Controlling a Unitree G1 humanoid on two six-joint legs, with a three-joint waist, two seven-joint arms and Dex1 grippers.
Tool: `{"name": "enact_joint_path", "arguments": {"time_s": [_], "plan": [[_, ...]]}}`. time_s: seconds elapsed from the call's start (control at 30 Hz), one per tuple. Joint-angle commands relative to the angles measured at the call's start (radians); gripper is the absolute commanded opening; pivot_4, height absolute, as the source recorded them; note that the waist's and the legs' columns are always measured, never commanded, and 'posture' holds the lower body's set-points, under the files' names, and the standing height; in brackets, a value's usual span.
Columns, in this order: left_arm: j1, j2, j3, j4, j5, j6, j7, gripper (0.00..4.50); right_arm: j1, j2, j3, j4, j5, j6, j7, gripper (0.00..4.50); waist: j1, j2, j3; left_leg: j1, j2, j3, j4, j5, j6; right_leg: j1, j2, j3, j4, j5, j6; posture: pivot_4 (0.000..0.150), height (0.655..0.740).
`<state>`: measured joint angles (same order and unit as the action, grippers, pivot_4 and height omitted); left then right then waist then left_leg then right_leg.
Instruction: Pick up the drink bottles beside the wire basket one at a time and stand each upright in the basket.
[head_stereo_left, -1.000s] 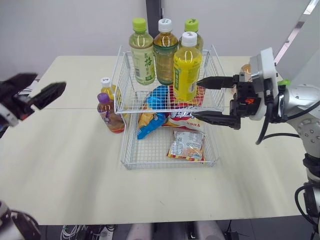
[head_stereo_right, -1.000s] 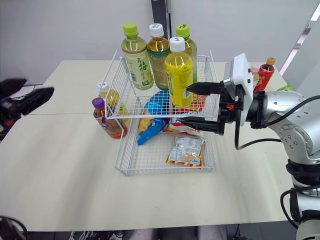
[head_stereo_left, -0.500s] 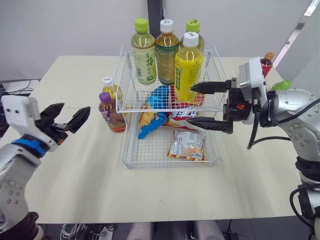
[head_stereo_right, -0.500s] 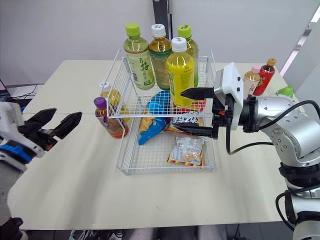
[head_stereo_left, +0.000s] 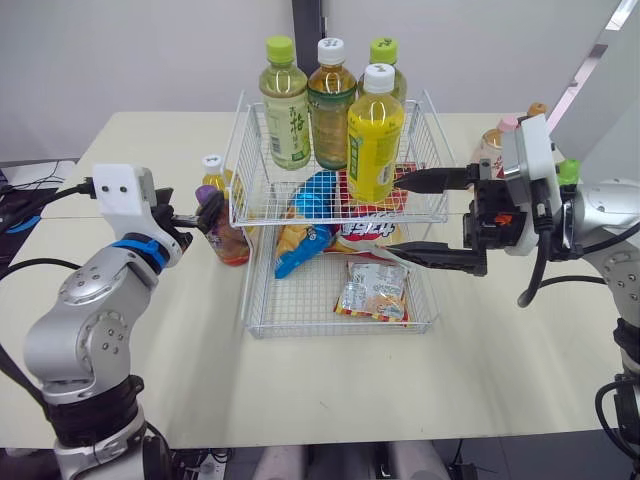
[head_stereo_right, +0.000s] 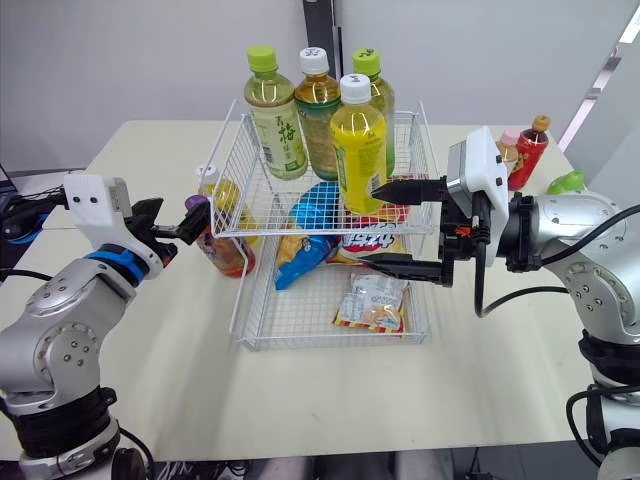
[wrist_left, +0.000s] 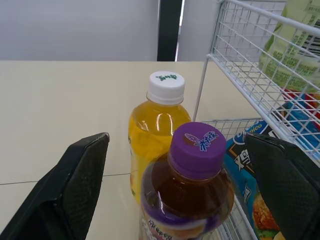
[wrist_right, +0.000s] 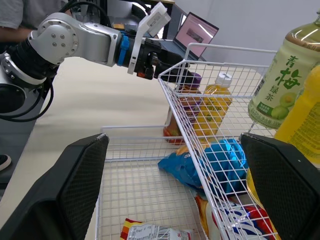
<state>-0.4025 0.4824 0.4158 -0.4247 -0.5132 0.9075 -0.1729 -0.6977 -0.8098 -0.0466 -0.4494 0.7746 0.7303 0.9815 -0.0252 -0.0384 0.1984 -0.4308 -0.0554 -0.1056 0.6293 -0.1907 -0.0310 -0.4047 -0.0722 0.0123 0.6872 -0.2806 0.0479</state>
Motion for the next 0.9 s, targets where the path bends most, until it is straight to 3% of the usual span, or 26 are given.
{"name": "enact_joint_path", "arguments": {"time_s": [0.03,0.47,0.57,0.83,0.9], "plan": [[-0.024,0.007,-0.036,0.012,0.032,-0.041,0.007,4.48,0.001,-0.013,-0.039,-0.033,0.020,-0.007,-0.001,4.50,0.000,0.000,0.000,0.000,0.000,0.000,0.000,0.000,0.000,0.000,0.000,0.000,0.000,0.000,0.000,0.150,0.7400],[-0.061,0.006,-0.110,0.093,0.111,-0.110,0.014,4.48,0.001,-0.011,-0.027,-0.002,-0.002,-0.022,0.016,4.50,0.000,0.000,0.000,0.000,0.000,0.000,0.000,0.000,0.000,0.000,0.000,0.000,0.000,0.000,0.000,0.150,0.7400],[-0.066,0.005,-0.110,0.111,0.110,-0.121,0.005,3.91,-0.004,-0.010,-0.023,0.008,-0.008,-0.024,0.021,4.50,0.000,0.000,0.000,0.000,0.000,0.000,0.000,0.000,0.000,0.000,0.000,0.000,0.000,0.000,0.000,0.150,0.7400],[-0.074,0.010,-0.116,0.134,0.114,-0.143,-0.018,1.43,-0.004,-0.013,-0.032,0.015,-0.006,-0.023,0.030,4.50,0.000,0.000,0.000,0.000,0.000,0.000,0.000,0.000,0.000,0.000,0.000,0.000,0.000,0.000,0.000,0.150,0.7400],[-0.066,0.012,-0.114,0.131,0.113,-0.144,-0.023,1.35,-0.002,-0.016,-0.037,0.013,-0.003,-0.020,0.029,4.50,0.000,0.000,0.000,0.000,0.000,0.000,0.000,0.000,0.000,0.000,0.000,0.000,0.000,0.000,0.000,0.150,0.7400]]}}
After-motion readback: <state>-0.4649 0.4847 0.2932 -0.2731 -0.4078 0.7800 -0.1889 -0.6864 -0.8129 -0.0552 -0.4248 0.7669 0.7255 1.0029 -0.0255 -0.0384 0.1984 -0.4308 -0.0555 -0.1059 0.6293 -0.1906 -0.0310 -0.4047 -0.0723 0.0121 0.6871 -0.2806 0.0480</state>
